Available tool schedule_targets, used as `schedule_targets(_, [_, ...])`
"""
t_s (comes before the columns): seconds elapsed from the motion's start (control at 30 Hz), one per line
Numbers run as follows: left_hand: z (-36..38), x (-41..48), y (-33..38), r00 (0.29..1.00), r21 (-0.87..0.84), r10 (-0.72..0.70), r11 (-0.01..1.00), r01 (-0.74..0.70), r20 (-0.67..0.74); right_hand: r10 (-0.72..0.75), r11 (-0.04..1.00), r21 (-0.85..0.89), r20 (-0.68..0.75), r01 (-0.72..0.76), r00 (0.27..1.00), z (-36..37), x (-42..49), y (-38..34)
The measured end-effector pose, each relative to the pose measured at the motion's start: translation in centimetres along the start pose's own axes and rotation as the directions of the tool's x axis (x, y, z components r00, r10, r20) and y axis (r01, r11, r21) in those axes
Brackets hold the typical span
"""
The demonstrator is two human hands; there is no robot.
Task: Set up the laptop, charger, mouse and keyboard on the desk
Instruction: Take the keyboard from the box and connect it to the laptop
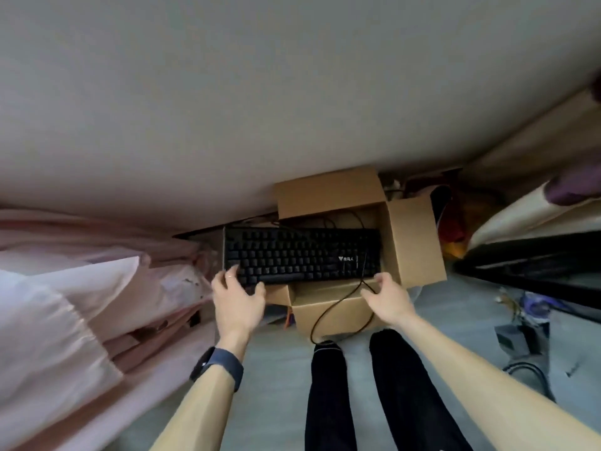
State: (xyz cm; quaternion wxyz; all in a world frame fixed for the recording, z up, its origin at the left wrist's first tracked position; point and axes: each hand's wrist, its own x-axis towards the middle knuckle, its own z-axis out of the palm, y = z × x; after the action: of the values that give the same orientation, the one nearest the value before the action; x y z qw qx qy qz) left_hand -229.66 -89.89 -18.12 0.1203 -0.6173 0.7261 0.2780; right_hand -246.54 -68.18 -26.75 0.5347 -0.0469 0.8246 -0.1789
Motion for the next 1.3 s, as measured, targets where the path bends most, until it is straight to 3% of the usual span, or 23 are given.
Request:
schedule_targets(0.13, [0.3, 5.9, -1.5, 0.999, -0.025, -0.011, 1.000, 0.010, -0.037, 0.165, 0.983, -0.075, -0.040, -0.168, 0.985, 2.9, 3.6, 0.3])
schedule_targets(0.27, [1.4, 9.4, -2.9, 0.994, -0.144, -0.059, 0.987, 0.072, 0.090, 0.242, 0.935, -0.257, -0.042, -0.244, 0.969, 4.7, 5.1, -1.3])
schedule_targets(0.33, [1.6, 10.5, -3.1, 0.982, -0.158, -0.098, 0.980, 0.123, 0.161, 0.258, 0.930, -0.253, -0.074, -0.268, 0.963, 5.4, 5.5, -2.4])
schedule_targets(0.43, [1.1, 11.9, -2.9, 0.968, -0.136, -0.127, 0.978, 0.159, 0.216, 0.248, 0.951, -0.161, -0.124, -0.266, 0.961, 6.0, 5.0, -3.5])
schedule_targets(0.63, [-0.3, 12.5, -2.8, 0.960, -0.141, -0.073, 0.983, 0.115, 0.269, 0.226, 0.974, 0.047, -0.057, -0.223, 0.973, 6.3, 3.6, -3.5])
schedule_targets(0.7, [-0.4, 12.5, -3.1, 0.960, -0.188, -0.051, 0.976, 0.106, 0.274, 0.275, 0.958, 0.100, -0.067, -0.268, 0.959, 6.8, 3.8, -3.2])
schedule_targets(0.83, [-0.9, 12.6, -3.9, 0.958, -0.285, 0.009, 0.955, 0.076, 0.287, 0.349, 0.851, 0.429, -0.033, -0.302, 0.937, 8.1, 4.9, -2.8])
schedule_targets(1.07, [-2.6, 10.0, -1.6, 0.930, -0.326, 0.102, 0.945, 0.020, 0.354, 0.251, 0.601, 0.794, -0.085, -0.086, 0.964, 6.3, -0.3, -3.5])
schedule_targets(1.3, [-7.9, 3.0, 7.1, 0.931, -0.119, 0.302, 0.952, -0.282, 0.207, 0.161, 0.526, 0.831, -0.304, 0.179, 0.939, -1.0, -13.2, -3.8])
